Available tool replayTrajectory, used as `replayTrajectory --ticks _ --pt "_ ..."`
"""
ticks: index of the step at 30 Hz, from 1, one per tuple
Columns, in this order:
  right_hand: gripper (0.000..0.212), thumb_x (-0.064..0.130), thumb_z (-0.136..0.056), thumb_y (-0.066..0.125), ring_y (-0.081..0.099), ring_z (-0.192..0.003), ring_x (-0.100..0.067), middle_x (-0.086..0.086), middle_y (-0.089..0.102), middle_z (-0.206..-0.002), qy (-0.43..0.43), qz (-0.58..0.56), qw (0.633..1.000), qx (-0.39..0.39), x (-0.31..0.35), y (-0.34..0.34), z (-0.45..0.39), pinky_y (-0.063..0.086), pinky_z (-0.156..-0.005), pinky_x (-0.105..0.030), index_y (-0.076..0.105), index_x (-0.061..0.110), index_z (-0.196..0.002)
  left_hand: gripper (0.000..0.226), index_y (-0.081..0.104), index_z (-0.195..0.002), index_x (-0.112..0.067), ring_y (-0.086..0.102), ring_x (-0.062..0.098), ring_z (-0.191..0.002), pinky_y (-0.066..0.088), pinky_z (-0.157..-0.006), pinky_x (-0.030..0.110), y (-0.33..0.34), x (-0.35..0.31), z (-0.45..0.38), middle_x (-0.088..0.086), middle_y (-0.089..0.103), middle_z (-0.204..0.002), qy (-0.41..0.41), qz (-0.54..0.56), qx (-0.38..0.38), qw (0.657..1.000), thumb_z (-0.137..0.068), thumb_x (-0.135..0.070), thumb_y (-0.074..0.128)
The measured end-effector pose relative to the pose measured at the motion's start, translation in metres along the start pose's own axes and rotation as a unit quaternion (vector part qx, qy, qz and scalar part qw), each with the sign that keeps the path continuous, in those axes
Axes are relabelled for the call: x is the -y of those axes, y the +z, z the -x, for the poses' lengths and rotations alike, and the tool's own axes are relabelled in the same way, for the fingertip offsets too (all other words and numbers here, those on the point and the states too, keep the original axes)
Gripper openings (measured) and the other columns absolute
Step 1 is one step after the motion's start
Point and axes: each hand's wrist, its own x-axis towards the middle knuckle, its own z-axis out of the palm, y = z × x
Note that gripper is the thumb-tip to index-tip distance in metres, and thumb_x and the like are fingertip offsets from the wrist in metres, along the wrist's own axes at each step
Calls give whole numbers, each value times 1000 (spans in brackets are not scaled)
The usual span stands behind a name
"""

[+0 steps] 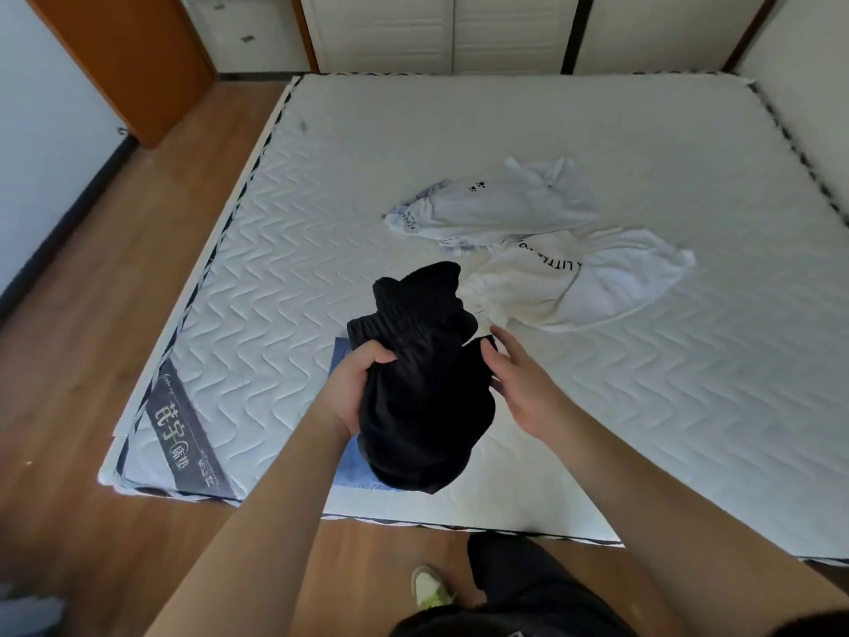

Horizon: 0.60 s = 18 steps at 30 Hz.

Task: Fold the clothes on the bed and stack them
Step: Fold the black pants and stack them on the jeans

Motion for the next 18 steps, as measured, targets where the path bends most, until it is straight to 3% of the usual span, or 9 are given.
replayTrajectory --ticks 3,5,8,10,12,15,18 --pt "63 44 -95 55 33 -135 -4 12 34 -150 -56 86 995 12 7 2 17 28 -105 -28 27 34 -150 58 66 -117 -1 67 34 -99 56 -83 38 10 -2 19 22 67 -114 6 -72 12 997 -62 -18 68" --pt "71 51 -90 57 31 -138 -4 14 31 -152 -86 103 991 15 13 1 25 29 -106 -28 23 36 -151 56 60 -125 -4 68 31 -102 56 -82 36 18 -2 29 19 69 -115 24 -115 46 992 -69 -10 68" --pt "77 53 -88 55 42 -132 3 16 50 -142 -115 59 991 38 24 -6 35 25 -114 -31 20 31 -152 60 50 -137 -15 63 29 -113 53 -90 37 33 -4 36 14 66 -123 40 -180 124 975 -80 -1 60" --pt "77 54 -86 57 50 -128 -4 9 62 -131 -129 20 990 48 30 -17 39 26 -116 -35 27 28 -151 61 53 -136 -23 60 28 -118 51 -95 37 46 -8 38 10 65 -126 50 -229 169 957 -80 -3 64" --pt "67 54 -86 61 54 -126 -14 -1 64 -128 -148 15 987 62 38 -31 45 33 -111 -35 35 35 -145 62 52 -136 -24 59 27 -120 49 -98 39 59 -9 39 9 64 -127 56 -272 184 943 -79 -4 66" --pt "50 50 -87 63 57 -122 -15 -3 65 -125 -159 47 984 71 52 -57 55 43 -99 -23 46 45 -134 65 49 -139 -20 57 31 -123 45 -104 47 82 -7 34 12 62 -130 49 -307 176 934 -79 0 64" --pt "40 32 -87 66 61 -112 -10 2 68 -116 -173 42 984 32 62 -87 58 44 -93 -23 56 24 -125 69 50 -137 -16 52 40 -126 38 -108 57 108 -5 26 20 58 -133 48 -335 181 923 -72 -7 70"
